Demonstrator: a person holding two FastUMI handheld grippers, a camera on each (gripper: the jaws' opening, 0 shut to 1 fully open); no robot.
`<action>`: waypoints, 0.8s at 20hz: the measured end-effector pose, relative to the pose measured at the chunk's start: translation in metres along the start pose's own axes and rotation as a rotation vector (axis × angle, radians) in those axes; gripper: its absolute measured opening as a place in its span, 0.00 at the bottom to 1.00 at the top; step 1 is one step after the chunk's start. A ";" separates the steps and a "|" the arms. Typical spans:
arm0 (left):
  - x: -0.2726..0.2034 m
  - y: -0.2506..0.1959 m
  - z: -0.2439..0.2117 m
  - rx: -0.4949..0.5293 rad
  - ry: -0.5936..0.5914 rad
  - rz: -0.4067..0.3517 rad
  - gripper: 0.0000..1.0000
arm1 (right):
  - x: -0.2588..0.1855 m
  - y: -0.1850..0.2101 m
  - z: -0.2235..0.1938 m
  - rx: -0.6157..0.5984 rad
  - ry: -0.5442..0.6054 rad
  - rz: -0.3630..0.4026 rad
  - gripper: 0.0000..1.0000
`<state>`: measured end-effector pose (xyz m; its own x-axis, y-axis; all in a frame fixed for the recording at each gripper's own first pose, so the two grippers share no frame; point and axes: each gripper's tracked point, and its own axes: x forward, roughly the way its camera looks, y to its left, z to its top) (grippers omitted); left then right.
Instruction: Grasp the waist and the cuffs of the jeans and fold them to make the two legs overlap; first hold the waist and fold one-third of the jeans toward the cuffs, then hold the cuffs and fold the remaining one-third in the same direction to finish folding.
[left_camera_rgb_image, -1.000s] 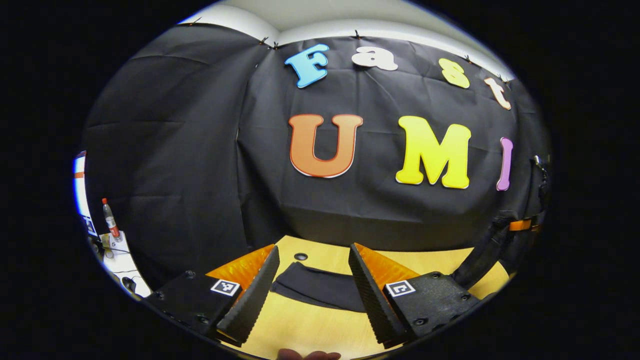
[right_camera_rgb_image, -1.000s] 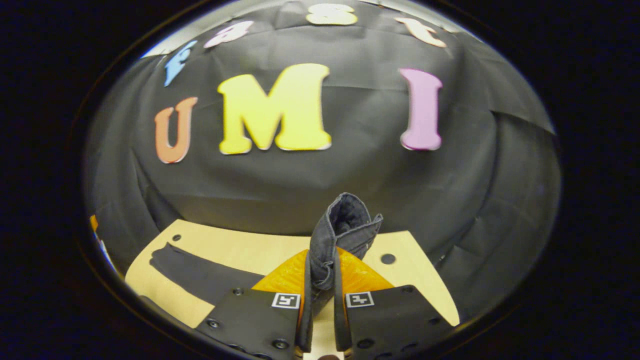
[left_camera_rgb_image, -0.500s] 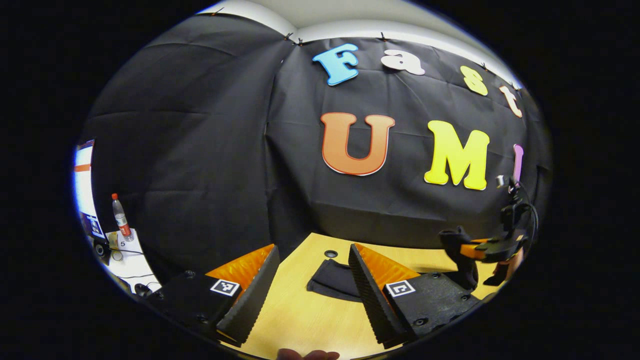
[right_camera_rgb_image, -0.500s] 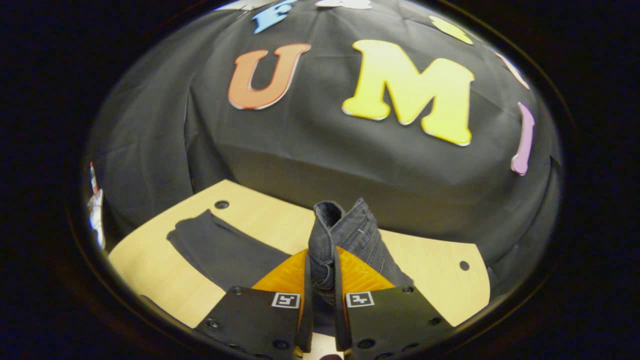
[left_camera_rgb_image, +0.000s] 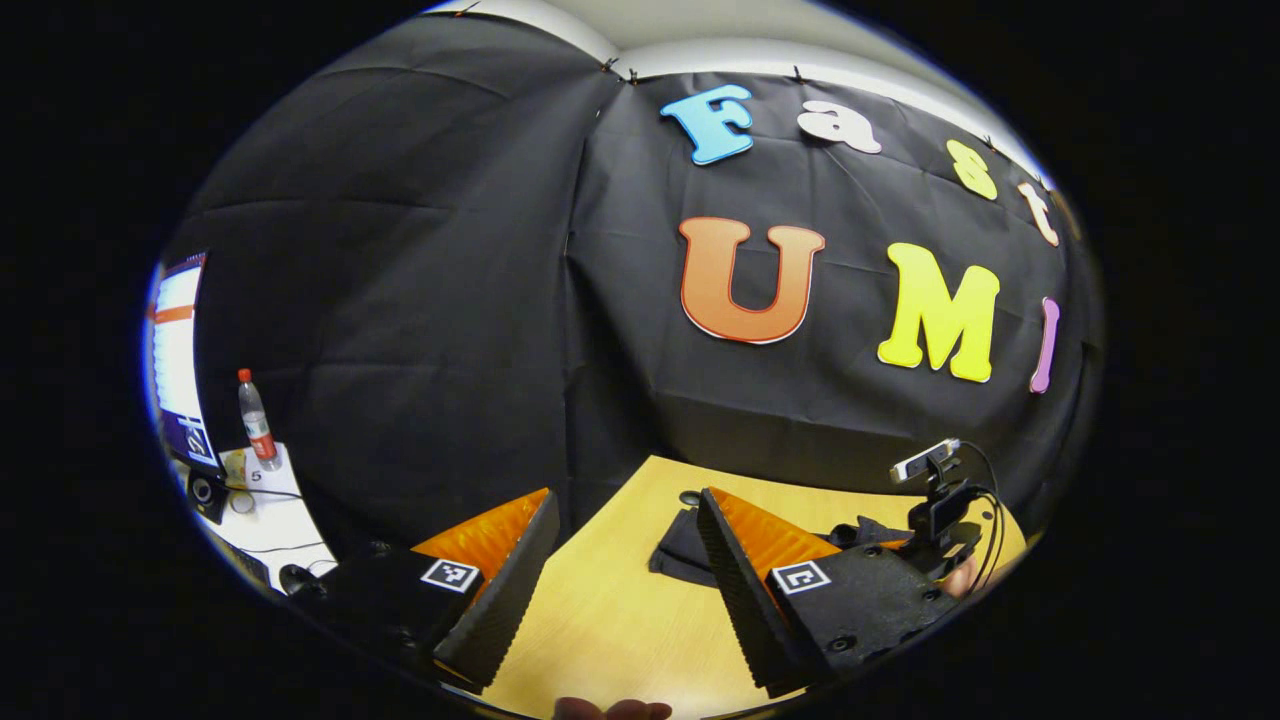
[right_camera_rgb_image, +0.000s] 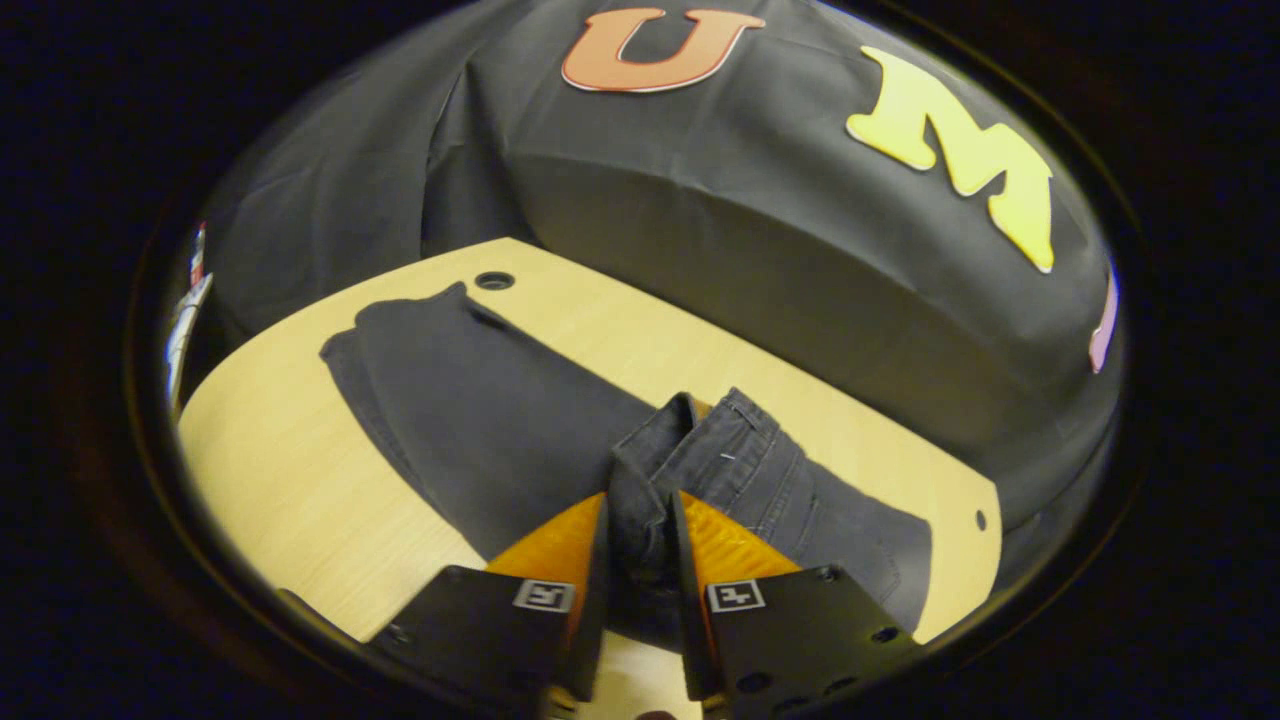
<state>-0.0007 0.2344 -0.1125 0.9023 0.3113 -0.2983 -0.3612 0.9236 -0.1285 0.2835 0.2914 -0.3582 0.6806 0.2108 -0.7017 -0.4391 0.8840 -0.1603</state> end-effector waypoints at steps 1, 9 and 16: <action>0.002 -0.001 -0.002 -0.008 0.008 -0.007 0.90 | -0.002 0.001 0.001 0.002 -0.001 0.005 0.44; 0.029 -0.024 -0.015 -0.054 0.028 -0.058 0.90 | -0.055 -0.003 0.029 0.125 -0.087 0.118 0.88; 0.088 -0.032 -0.085 -0.257 0.187 -0.081 0.90 | -0.173 -0.082 0.055 0.225 -0.167 0.114 0.89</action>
<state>0.0705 0.2135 -0.2155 0.8800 0.1704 -0.4432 -0.3591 0.8496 -0.3863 0.2340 0.2053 -0.1853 0.7297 0.3632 -0.5794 -0.3897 0.9171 0.0841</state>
